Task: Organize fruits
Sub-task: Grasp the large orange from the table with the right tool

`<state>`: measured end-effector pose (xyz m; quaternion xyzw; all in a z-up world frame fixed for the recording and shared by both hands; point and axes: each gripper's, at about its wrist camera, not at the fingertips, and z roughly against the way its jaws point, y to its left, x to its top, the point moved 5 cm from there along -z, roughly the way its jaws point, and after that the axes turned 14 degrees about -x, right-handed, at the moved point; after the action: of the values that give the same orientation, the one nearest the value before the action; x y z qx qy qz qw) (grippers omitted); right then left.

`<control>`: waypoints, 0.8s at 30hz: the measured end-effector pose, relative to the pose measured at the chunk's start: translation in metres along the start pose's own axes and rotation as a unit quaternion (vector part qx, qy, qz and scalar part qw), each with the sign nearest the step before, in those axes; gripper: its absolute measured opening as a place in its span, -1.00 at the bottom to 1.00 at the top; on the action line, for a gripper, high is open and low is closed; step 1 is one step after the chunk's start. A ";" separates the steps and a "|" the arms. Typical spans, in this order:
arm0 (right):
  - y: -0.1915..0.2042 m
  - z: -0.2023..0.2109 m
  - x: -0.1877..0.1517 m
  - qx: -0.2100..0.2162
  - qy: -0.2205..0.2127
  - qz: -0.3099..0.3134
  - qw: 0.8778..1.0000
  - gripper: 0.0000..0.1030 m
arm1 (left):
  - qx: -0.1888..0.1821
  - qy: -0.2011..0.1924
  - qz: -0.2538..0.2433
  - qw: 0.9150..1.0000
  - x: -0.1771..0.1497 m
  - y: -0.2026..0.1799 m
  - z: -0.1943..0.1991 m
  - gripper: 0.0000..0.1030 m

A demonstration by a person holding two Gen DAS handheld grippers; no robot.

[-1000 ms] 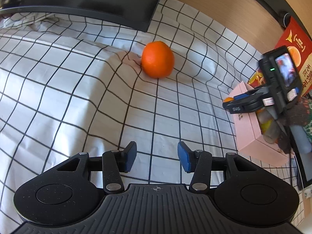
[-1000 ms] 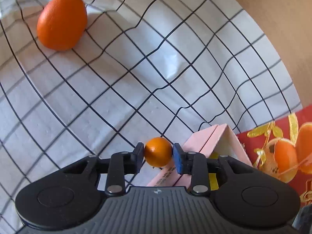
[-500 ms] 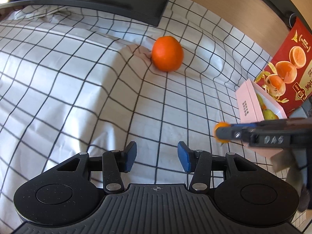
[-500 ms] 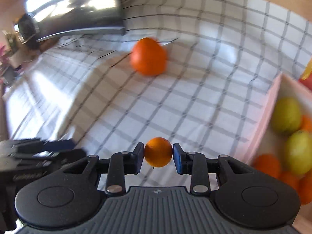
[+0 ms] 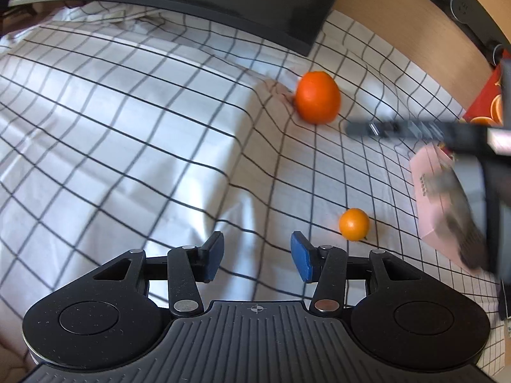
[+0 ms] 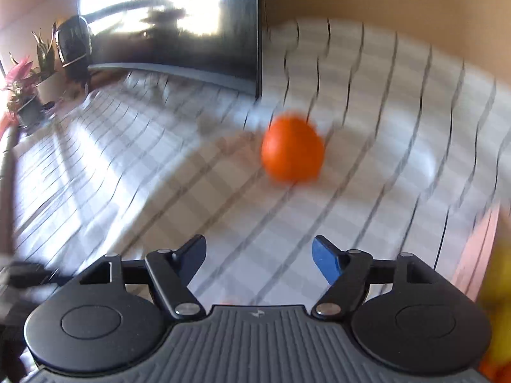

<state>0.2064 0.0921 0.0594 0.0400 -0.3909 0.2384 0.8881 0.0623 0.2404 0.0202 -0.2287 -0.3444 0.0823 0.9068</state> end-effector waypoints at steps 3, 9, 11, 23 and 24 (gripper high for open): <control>0.008 -0.022 0.031 -0.036 -0.035 0.010 0.999 0.53 | 0.012 -0.005 -0.001 1.000 0.002 0.004 0.006 -0.01; 0.011 -0.097 0.065 -0.092 -0.006 -0.018 0.996 0.53 | 0.024 -0.012 0.002 1.000 0.005 0.009 0.015 -0.01; 0.009 -0.115 0.067 -0.102 0.012 -0.034 0.994 0.52 | 0.025 -0.012 0.001 1.000 0.005 0.010 0.016 -0.01; -0.003 -0.071 0.027 -0.034 0.065 -0.049 0.996 0.35 | -0.009 0.016 -0.023 1.000 0.000 0.002 -0.004 -0.01; -0.004 -0.057 0.019 -0.028 0.064 -0.053 0.996 0.35 | -0.016 0.018 -0.029 0.999 -0.001 -0.001 -0.007 -0.01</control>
<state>0.2576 0.1107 0.0337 0.0205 -0.3369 0.1822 0.9235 0.0664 0.2365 0.0154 -0.2348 -0.3359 0.0467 0.9110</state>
